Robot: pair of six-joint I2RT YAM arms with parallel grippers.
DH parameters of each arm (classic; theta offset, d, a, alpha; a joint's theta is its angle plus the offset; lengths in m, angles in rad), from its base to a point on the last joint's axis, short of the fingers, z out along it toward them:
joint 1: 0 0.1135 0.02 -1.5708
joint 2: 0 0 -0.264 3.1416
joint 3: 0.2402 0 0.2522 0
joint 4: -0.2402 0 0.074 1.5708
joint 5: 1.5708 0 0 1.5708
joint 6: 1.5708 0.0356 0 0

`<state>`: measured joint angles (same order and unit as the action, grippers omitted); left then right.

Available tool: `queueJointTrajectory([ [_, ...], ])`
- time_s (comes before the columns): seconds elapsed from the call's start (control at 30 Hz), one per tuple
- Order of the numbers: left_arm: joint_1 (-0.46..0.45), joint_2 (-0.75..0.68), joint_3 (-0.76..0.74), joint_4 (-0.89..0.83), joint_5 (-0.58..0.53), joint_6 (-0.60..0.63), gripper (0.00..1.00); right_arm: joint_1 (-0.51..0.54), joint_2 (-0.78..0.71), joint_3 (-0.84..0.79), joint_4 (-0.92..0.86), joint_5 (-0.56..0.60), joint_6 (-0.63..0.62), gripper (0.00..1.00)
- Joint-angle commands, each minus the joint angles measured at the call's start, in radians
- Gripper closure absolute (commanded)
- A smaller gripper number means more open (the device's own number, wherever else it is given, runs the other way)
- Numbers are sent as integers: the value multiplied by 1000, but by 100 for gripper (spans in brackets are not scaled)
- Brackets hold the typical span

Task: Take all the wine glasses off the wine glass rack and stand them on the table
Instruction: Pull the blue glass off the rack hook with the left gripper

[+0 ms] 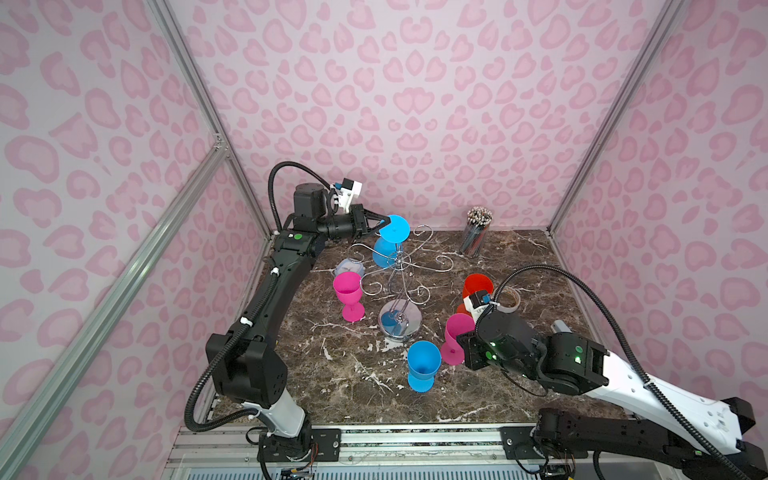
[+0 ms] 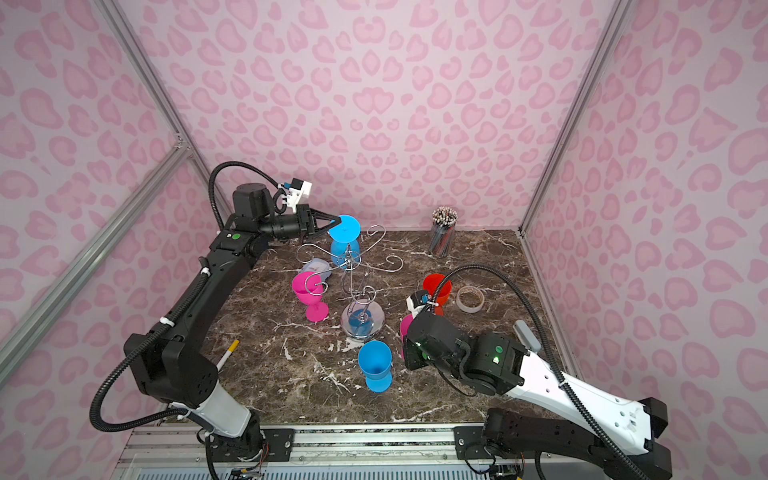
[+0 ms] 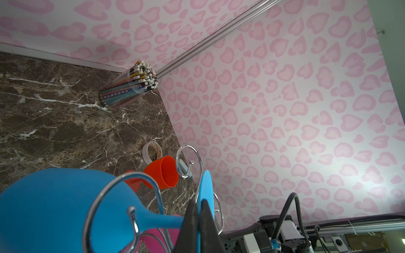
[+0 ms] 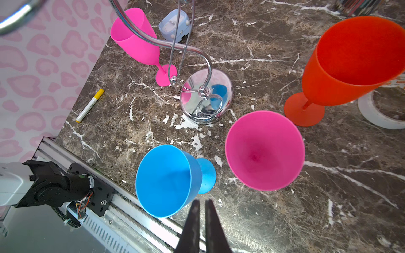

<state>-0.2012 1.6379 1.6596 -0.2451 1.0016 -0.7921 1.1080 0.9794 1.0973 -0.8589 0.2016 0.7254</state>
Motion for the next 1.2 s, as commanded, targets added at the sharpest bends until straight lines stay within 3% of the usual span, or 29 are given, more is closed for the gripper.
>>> queueJointTrajectory([
  [0.0,6,-23,-9,23,10,7,96,1,6,2,13,1,-4,90],
  [0.53,90,-149,-133,19,24,23,96,1,-4,-4,10,5,-3,90],
  [1.17,161,-241,-170,-9,-1,32,96,3,-27,-15,22,13,10,90],
])
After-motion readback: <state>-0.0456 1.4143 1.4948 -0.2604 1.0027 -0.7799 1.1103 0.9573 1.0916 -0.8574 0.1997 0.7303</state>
